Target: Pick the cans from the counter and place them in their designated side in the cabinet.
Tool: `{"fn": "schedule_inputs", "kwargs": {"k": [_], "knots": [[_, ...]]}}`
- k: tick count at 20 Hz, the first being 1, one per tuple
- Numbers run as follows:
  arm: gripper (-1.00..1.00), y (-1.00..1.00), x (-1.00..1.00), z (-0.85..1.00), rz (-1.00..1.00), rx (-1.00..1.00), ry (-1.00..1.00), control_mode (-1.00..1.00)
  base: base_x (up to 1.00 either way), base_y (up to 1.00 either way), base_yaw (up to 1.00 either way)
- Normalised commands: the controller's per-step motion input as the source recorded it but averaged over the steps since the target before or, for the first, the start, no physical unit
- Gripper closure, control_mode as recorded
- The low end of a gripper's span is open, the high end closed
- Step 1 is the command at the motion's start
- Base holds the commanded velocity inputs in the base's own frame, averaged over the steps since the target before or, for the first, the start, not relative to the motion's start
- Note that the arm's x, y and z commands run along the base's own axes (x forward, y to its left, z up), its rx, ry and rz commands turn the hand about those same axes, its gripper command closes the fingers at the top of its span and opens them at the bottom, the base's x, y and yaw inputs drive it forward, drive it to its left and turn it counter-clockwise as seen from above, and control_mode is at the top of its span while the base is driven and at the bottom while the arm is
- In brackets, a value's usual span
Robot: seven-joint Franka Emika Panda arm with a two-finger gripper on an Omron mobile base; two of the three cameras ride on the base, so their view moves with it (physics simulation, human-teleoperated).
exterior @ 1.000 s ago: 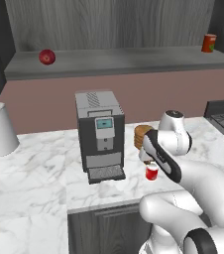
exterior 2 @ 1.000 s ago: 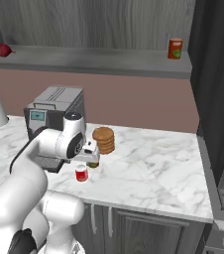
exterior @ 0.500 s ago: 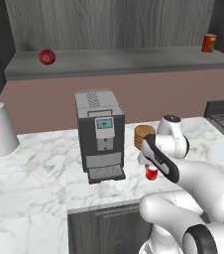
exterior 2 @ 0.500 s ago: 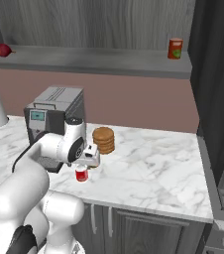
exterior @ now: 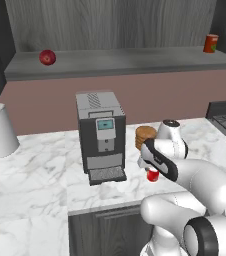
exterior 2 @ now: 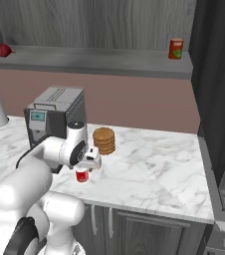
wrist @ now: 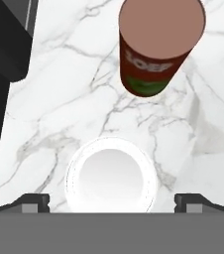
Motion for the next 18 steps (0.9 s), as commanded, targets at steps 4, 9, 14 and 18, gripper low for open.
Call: {"fn": "schedule_inputs", "kwargs": {"k": [4, 9, 14, 18], "knots": [[-1.0, 0.0, 0.05, -0.17, 0.0, 0.0, 0.01, -1.0, 0.0, 0.0, 0.0], [-1.0, 0.0, 0.04, -0.16, 0.0, 0.0, 0.0, -1.0, 0.0, 0.0, 0.0], [1.0, 0.0, 0.03, -0.17, 0.0, 0.0, 0.0, -1.0, 0.0, 0.0, 0.0], [1.0, 0.0, 0.0, -0.07, 0.0, 0.0, 0.0, -1.0, 0.0, 0.0, 0.0]]}}
